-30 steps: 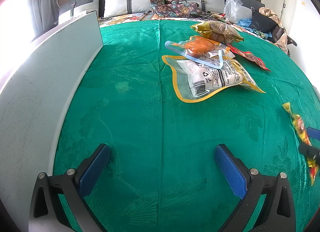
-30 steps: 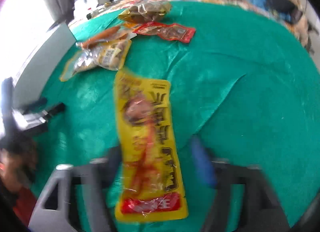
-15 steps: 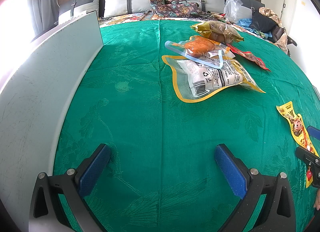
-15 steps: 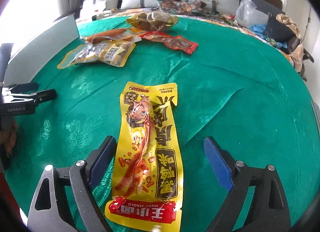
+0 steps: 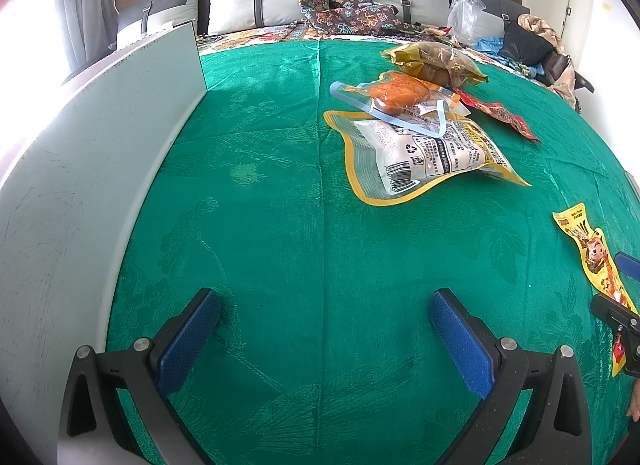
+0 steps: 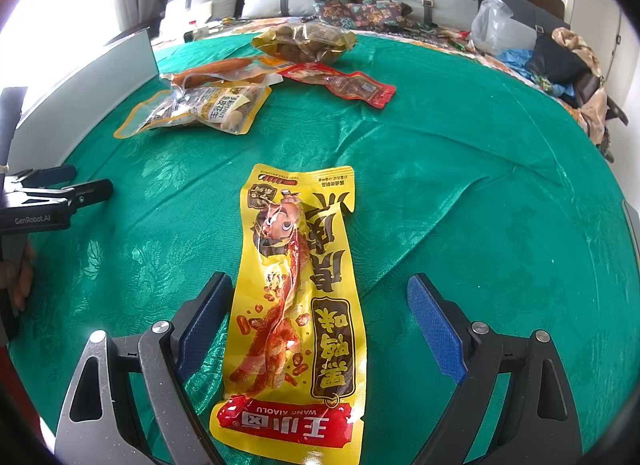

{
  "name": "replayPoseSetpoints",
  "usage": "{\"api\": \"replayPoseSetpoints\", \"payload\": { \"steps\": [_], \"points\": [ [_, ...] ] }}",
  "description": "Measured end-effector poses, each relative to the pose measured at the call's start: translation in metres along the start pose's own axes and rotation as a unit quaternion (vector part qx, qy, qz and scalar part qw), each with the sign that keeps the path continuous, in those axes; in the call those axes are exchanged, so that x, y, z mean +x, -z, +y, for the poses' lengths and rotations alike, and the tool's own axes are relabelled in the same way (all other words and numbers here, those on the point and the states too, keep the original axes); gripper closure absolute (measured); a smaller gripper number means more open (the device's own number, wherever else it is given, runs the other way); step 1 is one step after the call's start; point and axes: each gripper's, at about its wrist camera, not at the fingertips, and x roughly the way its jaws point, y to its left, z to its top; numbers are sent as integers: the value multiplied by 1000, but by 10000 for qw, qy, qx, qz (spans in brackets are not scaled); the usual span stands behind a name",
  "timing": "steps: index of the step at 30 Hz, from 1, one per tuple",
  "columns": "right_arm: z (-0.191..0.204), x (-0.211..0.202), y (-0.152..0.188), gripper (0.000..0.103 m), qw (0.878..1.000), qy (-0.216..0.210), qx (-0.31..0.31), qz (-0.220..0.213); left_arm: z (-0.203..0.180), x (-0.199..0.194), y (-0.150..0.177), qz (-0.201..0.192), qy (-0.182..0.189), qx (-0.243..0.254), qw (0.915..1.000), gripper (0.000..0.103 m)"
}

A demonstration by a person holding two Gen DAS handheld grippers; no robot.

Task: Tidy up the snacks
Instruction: 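Release the yellow printed pouch onto the bed with the right tool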

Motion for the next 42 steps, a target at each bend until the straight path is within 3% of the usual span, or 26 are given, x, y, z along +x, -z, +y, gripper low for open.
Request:
{"api": "replayPoseSetpoints", "payload": {
  "steps": [25,27,30,32,34,38,42],
  "points": [
    [0,0,0,12,10000,-4,1,-4,-1,0,0,11,19,11,10000,0],
    [0,0,0,12,10000,-2,1,-5,-1,0,-2,76,53,101,9999,0],
    [0,0,0,12,10000,-5,0,-5,0,3,-11,660,139,240,9974,0],
    [0,0,0,12,10000,-4,1,-6,-2,2,-24,1038,360,344,9934,5],
    [0,0,0,12,10000,-4,1,-6,-8,-10,-45,883,645,637,9920,9],
    [0,0,0,12,10000,-5,1,-6,-29,-29,-108,424,744,1206,9890,9],
    [0,0,0,12,10000,-5,2,-7,-62,-1,-167,586,765,1570,9829,9]
  ]
}}
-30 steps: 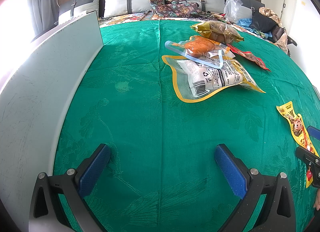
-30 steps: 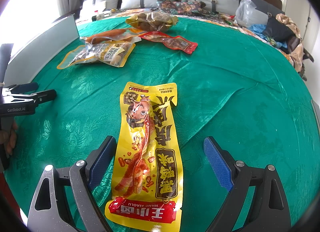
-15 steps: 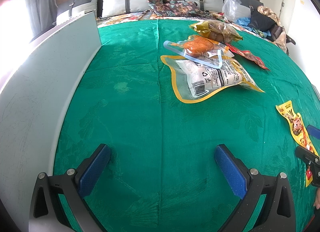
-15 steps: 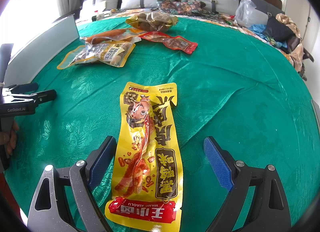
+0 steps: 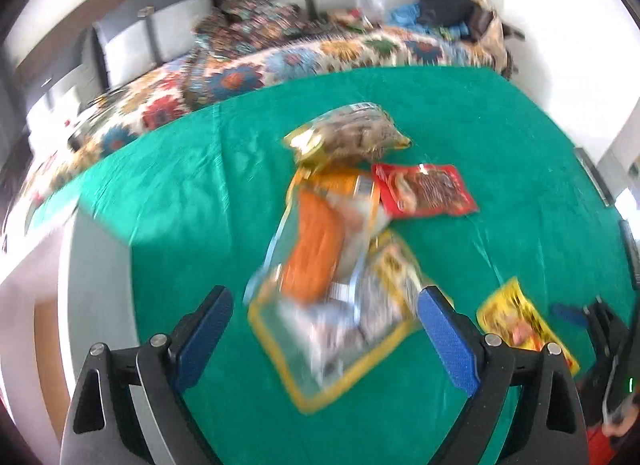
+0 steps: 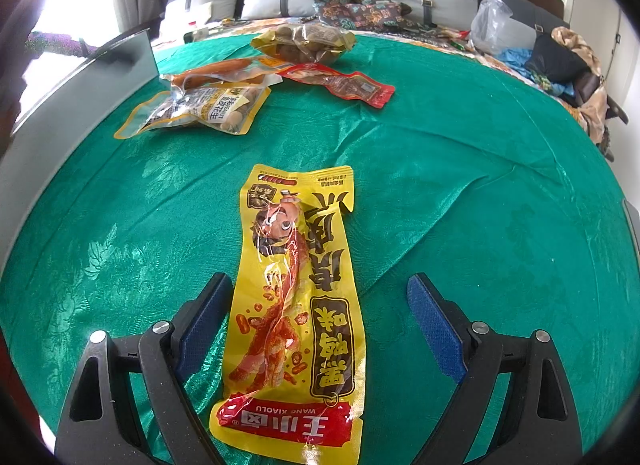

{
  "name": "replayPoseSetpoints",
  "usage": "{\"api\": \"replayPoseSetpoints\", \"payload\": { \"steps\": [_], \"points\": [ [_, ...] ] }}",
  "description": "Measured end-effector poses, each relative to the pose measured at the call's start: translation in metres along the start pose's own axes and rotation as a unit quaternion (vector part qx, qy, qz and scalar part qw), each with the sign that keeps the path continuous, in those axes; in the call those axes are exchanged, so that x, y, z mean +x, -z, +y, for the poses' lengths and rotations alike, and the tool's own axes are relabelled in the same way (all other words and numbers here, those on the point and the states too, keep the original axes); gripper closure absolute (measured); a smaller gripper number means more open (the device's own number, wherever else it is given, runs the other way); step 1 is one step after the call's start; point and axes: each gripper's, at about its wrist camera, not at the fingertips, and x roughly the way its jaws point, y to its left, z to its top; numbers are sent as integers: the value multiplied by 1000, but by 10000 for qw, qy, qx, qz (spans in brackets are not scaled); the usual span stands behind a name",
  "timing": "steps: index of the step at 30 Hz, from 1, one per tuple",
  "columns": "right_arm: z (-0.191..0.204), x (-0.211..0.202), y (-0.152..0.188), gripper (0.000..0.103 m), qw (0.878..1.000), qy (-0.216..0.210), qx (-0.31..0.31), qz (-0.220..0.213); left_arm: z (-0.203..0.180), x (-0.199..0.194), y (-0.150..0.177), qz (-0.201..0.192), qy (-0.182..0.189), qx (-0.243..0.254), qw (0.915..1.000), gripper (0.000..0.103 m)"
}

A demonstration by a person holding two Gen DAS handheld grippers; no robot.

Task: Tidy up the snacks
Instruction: 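Release the yellow printed pouch onto the bed with the right tool, then grasp the clear orange sausage pack with the left tool and lift it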

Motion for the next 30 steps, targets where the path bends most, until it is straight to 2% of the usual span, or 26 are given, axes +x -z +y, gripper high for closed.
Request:
{"api": "replayPoseSetpoints", "payload": {
  "steps": [3,5,6,7,8,9,12,14,17,19,22,26,28,30],
  "points": [
    [0,0,0,12,10000,-1,1,-1,-6,51,-31,537,-294,184,9980,9],
    [0,0,0,12,10000,-1,1,-1,-4,86,-38,991,-374,34,9944,9],
    [0,0,0,12,10000,-1,1,-1,-1,100,-38,1175,-380,-90,9923,13],
    [0,0,0,12,10000,-1,1,-1,1,104,-38,1164,-256,-192,9927,26],
    [0,0,0,12,10000,0,0,-1,3,102,-36,1060,-100,-309,9938,33],
    [0,0,0,12,10000,-1,1,-1,4,99,-35,976,8,-365,9946,48],
    [0,0,0,12,10000,-2,1,-2,0,80,-19,710,36,-88,9974,50],
    [0,0,0,12,10000,-1,0,-1,3,62,-3,558,48,-64,9984,50],
    [0,-1,0,12,10000,1,0,-1,19,23,34,276,90,-591,9978,50],
    [0,0,0,12,10000,5,1,-3,27,-4,70,184,22,-958,9952,50],
    [0,0,-1,12,10000,5,0,-3,18,-31,128,205,-141,-1216,9923,49],
    [0,0,-1,12,10000,4,0,-3,1,-34,192,239,-400,-1505,9875,45],
    [0,0,-1,12,10000,5,0,-2,1,-25,213,236,-380,-1820,9823,30],
    [0,0,-1,12,10000,5,0,-2,-6,-28,220,-147,-480,-1691,9843,19]
  ]
}}
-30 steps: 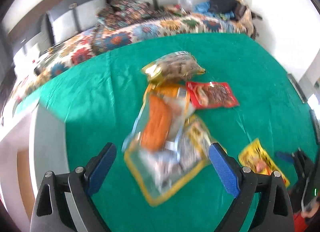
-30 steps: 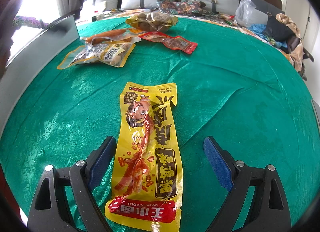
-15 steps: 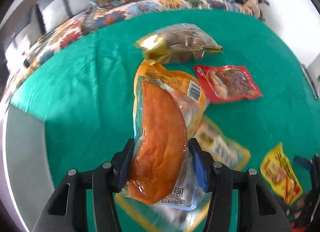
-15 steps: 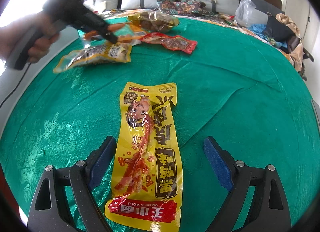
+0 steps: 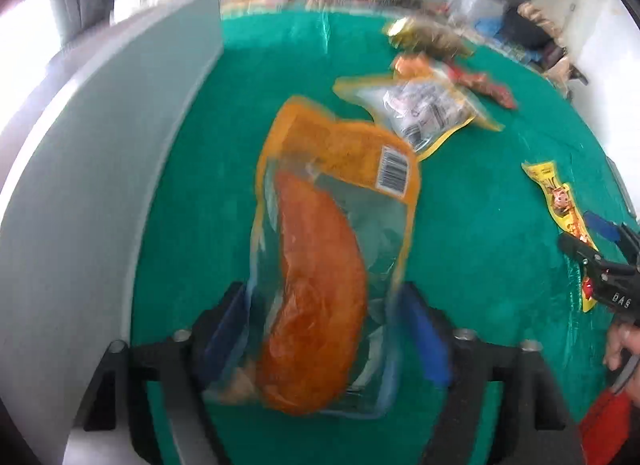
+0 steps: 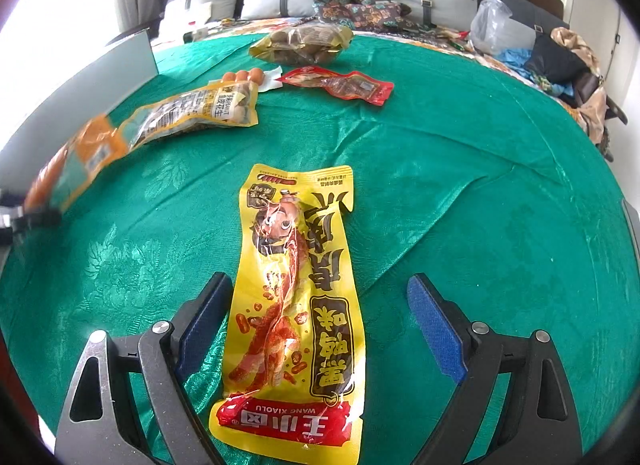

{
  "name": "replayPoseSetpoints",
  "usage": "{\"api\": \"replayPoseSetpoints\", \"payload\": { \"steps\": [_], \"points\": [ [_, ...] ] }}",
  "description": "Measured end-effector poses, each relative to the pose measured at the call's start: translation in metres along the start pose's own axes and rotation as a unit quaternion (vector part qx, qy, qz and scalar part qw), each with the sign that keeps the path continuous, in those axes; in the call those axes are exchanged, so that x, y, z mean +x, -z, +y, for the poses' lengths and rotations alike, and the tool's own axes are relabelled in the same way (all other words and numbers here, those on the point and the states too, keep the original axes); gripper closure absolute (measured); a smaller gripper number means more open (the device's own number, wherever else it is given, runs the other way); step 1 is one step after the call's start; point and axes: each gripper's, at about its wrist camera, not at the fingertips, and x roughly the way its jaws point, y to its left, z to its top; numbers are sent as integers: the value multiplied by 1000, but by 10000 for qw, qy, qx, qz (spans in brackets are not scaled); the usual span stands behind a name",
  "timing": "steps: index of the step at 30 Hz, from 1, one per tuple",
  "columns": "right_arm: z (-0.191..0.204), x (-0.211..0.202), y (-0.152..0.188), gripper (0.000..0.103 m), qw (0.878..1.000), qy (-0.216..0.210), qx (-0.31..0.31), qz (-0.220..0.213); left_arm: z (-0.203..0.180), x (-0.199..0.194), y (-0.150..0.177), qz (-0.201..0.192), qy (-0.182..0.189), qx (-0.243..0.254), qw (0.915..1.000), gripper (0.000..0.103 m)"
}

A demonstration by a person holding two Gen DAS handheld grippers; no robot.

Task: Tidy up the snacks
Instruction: 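Grasp the clear orange sausage pack with the left tool and lift it, then grasp the yellow printed pouch with the right tool while the left tool carries the sausage pack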

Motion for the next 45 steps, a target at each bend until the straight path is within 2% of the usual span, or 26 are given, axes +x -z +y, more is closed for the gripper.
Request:
{"api": "replayPoseSetpoints", "payload": {
  "steps": [2,3,4,6,11,34,38,40,42,43,44,45],
  "points": [
    [0,0,0,12,10000,-2,1,-1,-8,5,4,-22,-141,205,9997,12],
    [0,0,0,12,10000,-2,0,-1,-12,8,4,-71,-182,343,9992,3],
    [0,0,0,12,10000,-2,0,-2,-12,11,2,-81,-139,353,9992,0],
    [0,0,0,12,10000,-2,2,-1,-6,12,4,-300,-104,264,9991,0],
    [0,0,0,12,10000,-2,1,-2,-4,13,5,-358,-111,250,9990,0],
    [0,0,0,11,10000,-5,6,-5,-7,14,0,-388,-121,232,9989,0],
    [-1,-1,1,11,10000,3,14,-4,-6,13,-2,-332,-104,272,9990,0],
    [-1,-1,0,11,10000,-38,-17,15,-6,15,-7,-67,-3,482,9988,0],
    [-2,0,-4,9,9989,-199,-213,354,-5,17,-13,313,108,696,9970,0],
    [-3,2,-12,9,9965,-256,-279,745,-5,17,-15,484,134,770,9958,0],
    [-5,4,-17,9,9942,-261,-219,1021,-6,17,-15,556,142,792,9952,1],
    [-7,6,-22,11,9910,-277,-107,1304,-5,16,-15,553,146,779,9953,6]
  ]
}}
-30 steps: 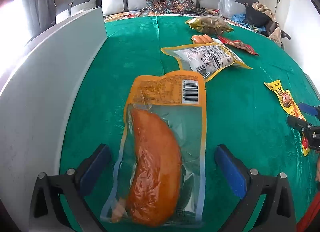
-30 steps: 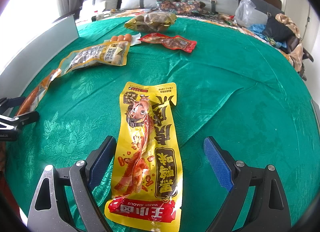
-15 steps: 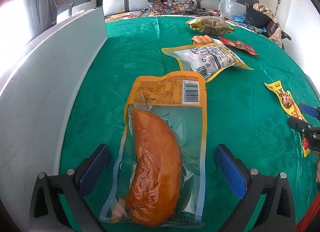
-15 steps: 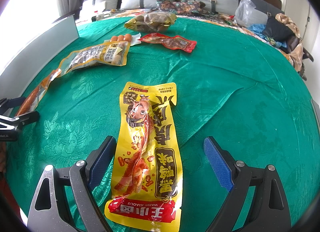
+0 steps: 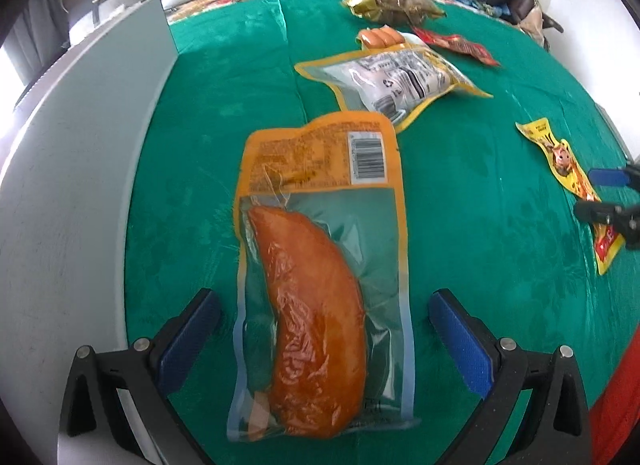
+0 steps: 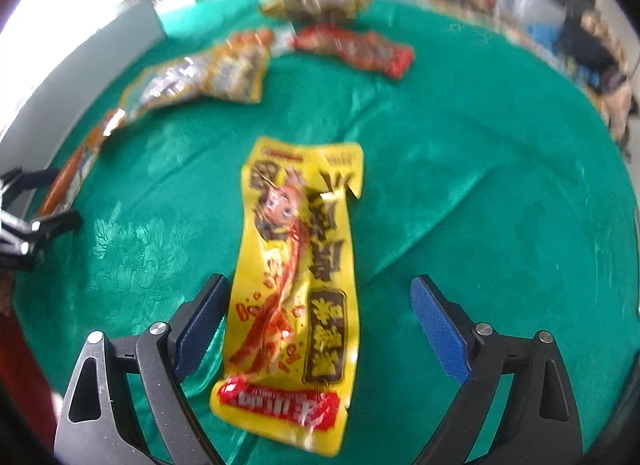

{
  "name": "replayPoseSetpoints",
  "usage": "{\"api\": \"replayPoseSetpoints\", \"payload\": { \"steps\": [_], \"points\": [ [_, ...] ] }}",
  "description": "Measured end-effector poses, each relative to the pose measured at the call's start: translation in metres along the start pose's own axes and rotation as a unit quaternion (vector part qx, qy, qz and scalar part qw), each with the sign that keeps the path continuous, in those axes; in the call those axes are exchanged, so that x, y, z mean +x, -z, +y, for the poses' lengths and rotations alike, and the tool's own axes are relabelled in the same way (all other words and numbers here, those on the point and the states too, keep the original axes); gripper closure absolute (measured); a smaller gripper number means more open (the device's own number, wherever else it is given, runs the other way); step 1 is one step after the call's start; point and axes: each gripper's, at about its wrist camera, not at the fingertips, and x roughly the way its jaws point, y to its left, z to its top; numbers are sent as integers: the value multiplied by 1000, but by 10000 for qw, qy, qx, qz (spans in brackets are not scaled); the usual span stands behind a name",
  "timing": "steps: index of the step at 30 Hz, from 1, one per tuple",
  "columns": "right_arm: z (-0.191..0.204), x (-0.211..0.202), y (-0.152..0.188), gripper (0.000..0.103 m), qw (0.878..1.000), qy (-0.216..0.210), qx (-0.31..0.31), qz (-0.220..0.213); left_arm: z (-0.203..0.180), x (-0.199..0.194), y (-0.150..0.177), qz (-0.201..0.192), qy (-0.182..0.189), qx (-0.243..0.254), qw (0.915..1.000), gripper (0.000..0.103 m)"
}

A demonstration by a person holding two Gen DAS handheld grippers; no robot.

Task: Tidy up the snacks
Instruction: 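Grasp the yellow printed pouch with the right tool while the left tool carries the sausage pack, then carry both snacks into the white box and open both tools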

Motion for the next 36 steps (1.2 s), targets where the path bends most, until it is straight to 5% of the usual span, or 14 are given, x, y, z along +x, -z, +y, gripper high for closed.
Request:
{"api": "replayPoseSetpoints", "payload": {
  "steps": [1,2,3,7,14,20,24,29,33,36],
  "points": [
    [-1,1,-5,12,9997,4,66,236,0,-4,1,-112,-3,-15,9999,27],
    [0,2,-9,19,9990,84,56,432,0,-9,1,-245,-6,-21,9997,32],
    [2,1,-12,44,9986,230,-1,480,1,-10,3,-251,-111,-11,9996,41],
    [5,-13,-19,65,9982,259,235,495,15,-25,19,-454,300,-356,9979,52],
    [-3,-44,-5,65,9912,-600,1125,345,30,-68,46,-1034,1244,-1278,9785,53],
    [21,-82,-21,65,9625,-2071,1749,12,58,-142,46,-1778,1705,-1746,9533,53],
    [95,-118,-67,64,9393,-3105,1428,-302,115,-198,53,-2218,1303,-1974,9460,52],
    [220,-139,-116,63,9019,-4219,853,-364,202,-218,76,-1937,-105,-2321,9532,47],
    [319,-124,-128,52,8996,-4351,356,-146,246,-201,97,-1356,-960,-2477,9545,30],
    [359,-94,-120,42,9105,-4119,240,258,256,-189,109,-1120,-1208,-2604,9513,25]
  ]
}}
